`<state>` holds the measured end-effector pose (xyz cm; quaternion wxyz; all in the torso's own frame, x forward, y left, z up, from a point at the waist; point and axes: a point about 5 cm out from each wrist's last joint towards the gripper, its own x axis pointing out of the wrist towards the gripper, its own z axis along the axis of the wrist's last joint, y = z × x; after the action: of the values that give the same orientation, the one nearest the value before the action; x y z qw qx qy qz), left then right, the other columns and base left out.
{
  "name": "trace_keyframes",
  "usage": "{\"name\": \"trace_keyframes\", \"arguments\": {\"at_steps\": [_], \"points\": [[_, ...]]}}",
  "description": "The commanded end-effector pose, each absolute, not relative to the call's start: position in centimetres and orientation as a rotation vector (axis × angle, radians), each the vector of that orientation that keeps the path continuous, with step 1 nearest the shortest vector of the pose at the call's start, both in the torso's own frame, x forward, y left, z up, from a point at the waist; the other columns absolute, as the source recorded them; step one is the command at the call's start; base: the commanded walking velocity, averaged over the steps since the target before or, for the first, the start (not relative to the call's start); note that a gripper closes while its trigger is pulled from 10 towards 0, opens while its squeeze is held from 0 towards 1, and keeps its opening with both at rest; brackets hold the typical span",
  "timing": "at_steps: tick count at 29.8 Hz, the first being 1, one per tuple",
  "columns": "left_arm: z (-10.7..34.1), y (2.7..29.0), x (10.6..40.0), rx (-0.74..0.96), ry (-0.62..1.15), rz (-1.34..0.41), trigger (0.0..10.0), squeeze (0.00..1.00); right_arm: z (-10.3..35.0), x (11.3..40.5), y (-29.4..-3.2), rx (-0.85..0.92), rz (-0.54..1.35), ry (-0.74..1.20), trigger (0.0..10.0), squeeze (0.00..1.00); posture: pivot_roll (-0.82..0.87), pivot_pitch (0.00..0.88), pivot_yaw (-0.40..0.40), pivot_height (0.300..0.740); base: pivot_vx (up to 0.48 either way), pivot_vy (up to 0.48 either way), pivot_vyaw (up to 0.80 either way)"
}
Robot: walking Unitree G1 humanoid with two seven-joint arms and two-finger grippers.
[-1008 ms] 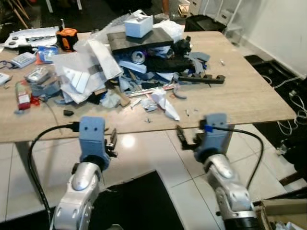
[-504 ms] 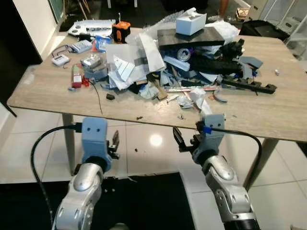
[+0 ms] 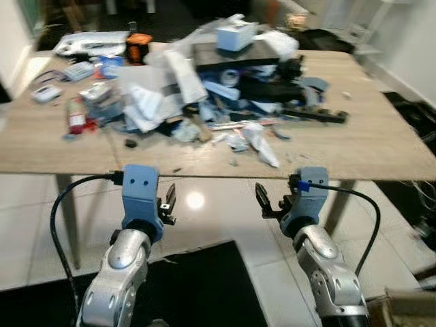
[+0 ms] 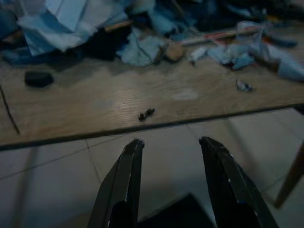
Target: Picking trash to rubbish bin
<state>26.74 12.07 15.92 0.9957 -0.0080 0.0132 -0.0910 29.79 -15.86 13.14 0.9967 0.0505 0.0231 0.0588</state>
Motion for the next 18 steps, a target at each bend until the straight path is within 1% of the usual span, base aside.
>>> {"name": "trace_keyframes", "arguments": {"at_steps": [1, 12, 18], "points": [[15.44, 12.20, 26.59, -0.009, 0.053, -0.179, 10.0, 0.00, 12.79, 29.70, -15.66, 0.100, 0.123, 0.070, 10.0, 0.00, 0.04, 0.134, -0.023, 0.740, 0.000, 0.000, 0.00], [15.59, 12.09, 26.55, -0.002, 0.053, -0.183, 10.0, 0.00, 13.30, 29.65, -15.43, 0.125, 0.134, 0.044, 10.0, 0.00, 0.04, 0.144, -0.019, 0.740, 0.000, 0.000, 0.00], [16.05, 11.91, 26.71, 0.004, 0.023, -0.190, 10.0, 0.00, 13.68, 29.84, -15.77, 0.132, 0.119, 0.036, 10.0, 0.00, 0.04, 0.145, -0.019, 0.740, 0.000, 0.000, -0.74]]}}
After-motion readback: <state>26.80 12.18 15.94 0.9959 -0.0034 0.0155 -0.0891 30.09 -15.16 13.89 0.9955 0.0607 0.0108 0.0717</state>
